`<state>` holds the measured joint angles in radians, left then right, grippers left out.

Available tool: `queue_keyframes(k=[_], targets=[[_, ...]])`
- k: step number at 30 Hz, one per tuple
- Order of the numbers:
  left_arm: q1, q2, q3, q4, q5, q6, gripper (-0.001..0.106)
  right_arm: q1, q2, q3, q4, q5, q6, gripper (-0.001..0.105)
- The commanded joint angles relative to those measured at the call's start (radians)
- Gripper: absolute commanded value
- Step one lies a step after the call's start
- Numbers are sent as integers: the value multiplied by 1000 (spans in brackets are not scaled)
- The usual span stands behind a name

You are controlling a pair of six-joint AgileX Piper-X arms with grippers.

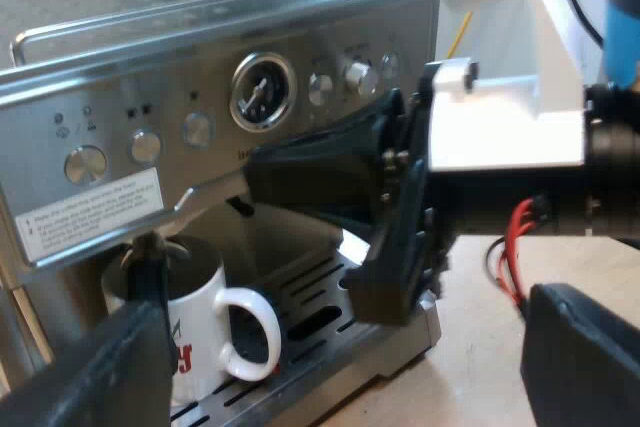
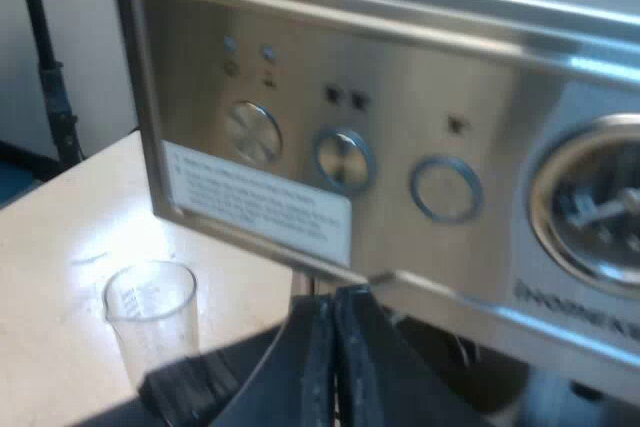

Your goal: Place mug into machine

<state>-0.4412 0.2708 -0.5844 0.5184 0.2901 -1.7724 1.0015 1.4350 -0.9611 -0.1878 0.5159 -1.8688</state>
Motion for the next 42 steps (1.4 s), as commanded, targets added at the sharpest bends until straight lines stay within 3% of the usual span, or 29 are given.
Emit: queue_keyframes(k=[1, 13, 42], targets=[[3, 0, -7, -16, -11, -3, 73, -13, 25, -35, -18, -13, -17, 0], [3, 0, -7, -16, -11, -3, 73, -65, 102, -115, -18, -20, -17, 0], [3, 0, -7, -16, -11, -3, 73, -123, 114, -117, -10, -20, -13, 0]])
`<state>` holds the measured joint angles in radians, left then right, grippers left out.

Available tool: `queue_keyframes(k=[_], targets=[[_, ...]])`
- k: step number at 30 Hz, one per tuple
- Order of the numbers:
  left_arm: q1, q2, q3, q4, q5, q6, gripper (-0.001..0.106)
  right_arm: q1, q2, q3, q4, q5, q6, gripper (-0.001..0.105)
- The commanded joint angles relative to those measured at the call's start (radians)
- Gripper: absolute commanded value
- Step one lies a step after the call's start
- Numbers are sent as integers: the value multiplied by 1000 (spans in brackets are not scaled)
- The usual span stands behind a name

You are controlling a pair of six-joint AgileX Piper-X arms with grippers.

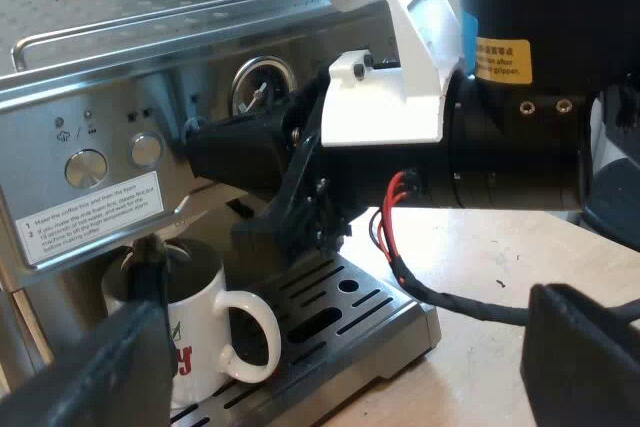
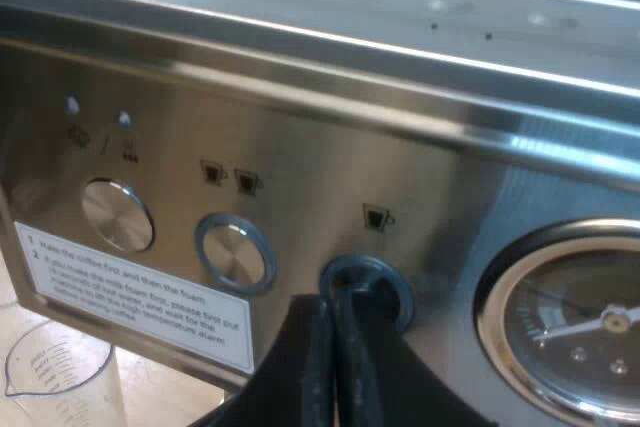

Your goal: Place mug into machine

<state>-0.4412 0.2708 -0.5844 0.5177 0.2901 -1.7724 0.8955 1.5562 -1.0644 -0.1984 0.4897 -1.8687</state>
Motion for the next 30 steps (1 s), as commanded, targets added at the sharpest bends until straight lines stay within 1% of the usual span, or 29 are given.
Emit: queue_keyframes(k=[1, 5, 6, 7, 8, 10, 11, 13, 15, 17, 23, 26, 29, 30], targets=[[3, 0, -7, -15, -11, -3, 73, -16, -12, -14, 0, 6, -14, 0], [3, 0, -7, -15, -11, -3, 73, 3, -50, -14, 34, 6, -22, 1], [3, 0, -7, -15, -11, -3, 73, 8, -65, -14, 71, 6, -20, 5], [3, 0, -10, -12, -11, -3, 73, 19, -82, -14, 114, 10, -19, 14], [3, 0, -15, -6, -11, -3, 73, 24, -91, -14, 133, 13, -19, 20], [3, -2, -33, 5, -11, -3, 73, 48, -123, -14, 198, 64, -19, 46], [3, -2, -39, 5, -11, -3, 73, 55, -129, -14, 210, 79, -19, 51], [3, -2, -57, 0, -11, -3, 73, 78, -165, -14, 264, 115, -19, 73], [3, -2, -64, -6, -13, -3, 73, 94, -190, -14, 297, 120, -19, 83], [3, -2, -70, -6, -9, 1, 73, 104, -216, -14, 331, 120, -17, 86], [3, 14, -92, -6, -9, 0, 73, 95, -307, -14, 424, 120, 9, 86], [3, 66, -127, -6, -9, 0, 73, 58, -357, -14, 436, 102, 9, 86], [3, 144, -173, -6, -11, 0, 73, -20, -400, -14, 458, 57, 13, 86], [3, 180, -197, -6, -13, 0, 73, -51, -416, -14, 469, 44, 24, 86]])
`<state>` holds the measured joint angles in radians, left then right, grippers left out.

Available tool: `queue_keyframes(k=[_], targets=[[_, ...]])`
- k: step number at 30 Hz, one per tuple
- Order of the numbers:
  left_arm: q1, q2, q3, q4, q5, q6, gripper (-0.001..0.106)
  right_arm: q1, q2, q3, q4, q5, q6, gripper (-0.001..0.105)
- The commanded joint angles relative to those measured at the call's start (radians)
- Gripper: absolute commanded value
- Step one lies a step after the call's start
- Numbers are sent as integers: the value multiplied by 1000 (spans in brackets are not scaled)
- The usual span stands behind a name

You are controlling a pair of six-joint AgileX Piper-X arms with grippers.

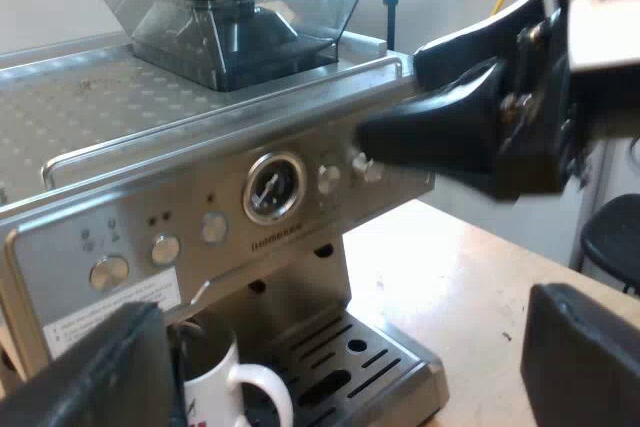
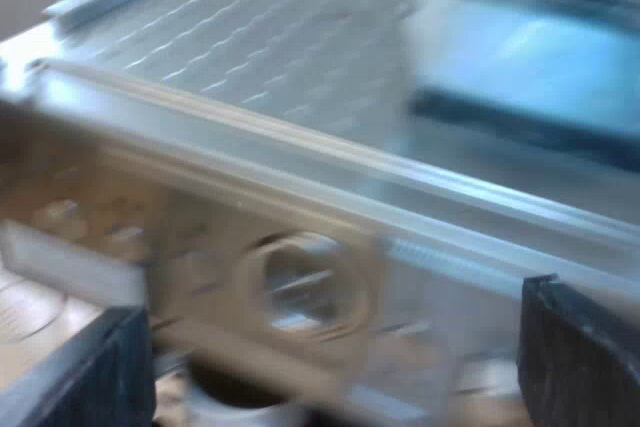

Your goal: Place mug into machine

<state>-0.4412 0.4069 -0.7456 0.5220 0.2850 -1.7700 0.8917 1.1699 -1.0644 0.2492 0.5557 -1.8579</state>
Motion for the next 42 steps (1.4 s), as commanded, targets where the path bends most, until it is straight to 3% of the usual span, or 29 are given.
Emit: queue_keyframes(k=[1, 6, 16, 23, 27, 31, 38, 42], targets=[[3, 80, -59, -10, -24, -2, 73, -86, -50, -14, 41, -31, 29, 86], [54, 186, -134, -10, -49, -2, 73, -257, -131, -14, 150, -111, 63, 86], [361, 242, -191, -10, -49, -2, 73, -655, -302, 21, 349, -290, 68, 86], [390, 231, -191, 28, -45, -2, 73, -885, -435, 130, 419, -399, 66, 86], [390, 179, -191, 109, -76, -2, 73, -964, -545, 206, 481, -430, 38, 86], [390, 99, -166, 108, -117, -2, 73, -970, -662, 270, 497, -434, 13, 86], [390, -103, -66, 133, -117, -2, 73, -970, -845, 294, 599, -493, 12, 86], [390, -239, 0, 235, -117, -2, 73, -970, -965, 294, 666, -547, 12, 86]])
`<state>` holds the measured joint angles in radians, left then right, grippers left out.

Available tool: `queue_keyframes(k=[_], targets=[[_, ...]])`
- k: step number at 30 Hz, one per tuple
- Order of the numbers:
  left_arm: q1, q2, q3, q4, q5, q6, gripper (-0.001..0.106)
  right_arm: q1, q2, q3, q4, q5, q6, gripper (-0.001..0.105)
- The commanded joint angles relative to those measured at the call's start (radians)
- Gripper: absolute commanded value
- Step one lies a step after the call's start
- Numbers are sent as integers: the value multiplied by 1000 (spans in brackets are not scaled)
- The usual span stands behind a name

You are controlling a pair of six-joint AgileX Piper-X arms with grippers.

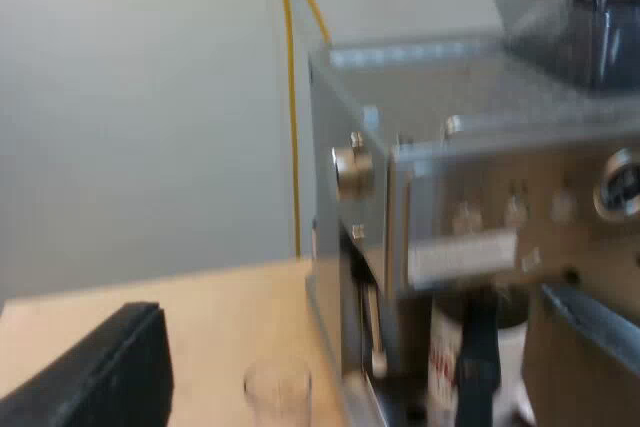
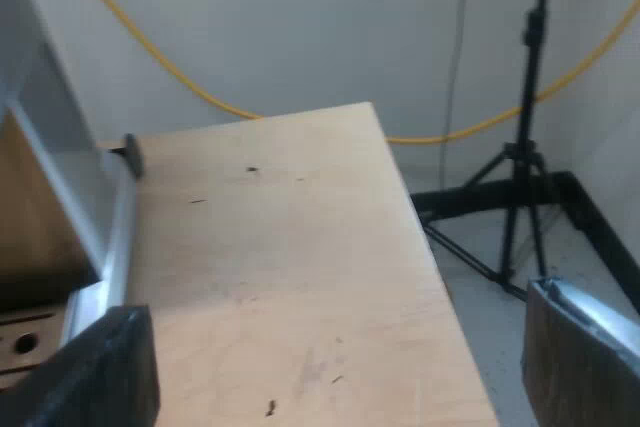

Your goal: Place mug into machine

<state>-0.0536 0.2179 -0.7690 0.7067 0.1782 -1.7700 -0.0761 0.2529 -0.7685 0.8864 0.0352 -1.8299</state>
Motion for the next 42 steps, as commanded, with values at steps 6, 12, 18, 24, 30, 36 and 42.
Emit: queue_keyframes(k=[6, 12, 18, 24, 30, 36, 42], targets=[[2, -233, 92, 171, -10, -2, 73, -2, -204, -2, 119, -35, -16, 86], [2, -354, 104, 300, -10, -2, 73, -2, -313, -6, 208, -35, -16, 86], [2, -370, 111, 429, -8, -2, 73, -2, -307, 12, 255, -58, -16, 86], [2, -370, 157, 386, -11, -2, 73, -2, -307, 54, 238, -60, -16, 86], [2, -370, 241, 327, -11, -2, 73, -2, -307, 129, 201, -63, -16, 86], [2, -368, 255, 309, -11, -2, 73, -2, -307, 198, 194, -65, -16, 86], [2, -368, 255, 309, -11, -2, 73, -2, -305, 231, 168, -79, -14, 86]])
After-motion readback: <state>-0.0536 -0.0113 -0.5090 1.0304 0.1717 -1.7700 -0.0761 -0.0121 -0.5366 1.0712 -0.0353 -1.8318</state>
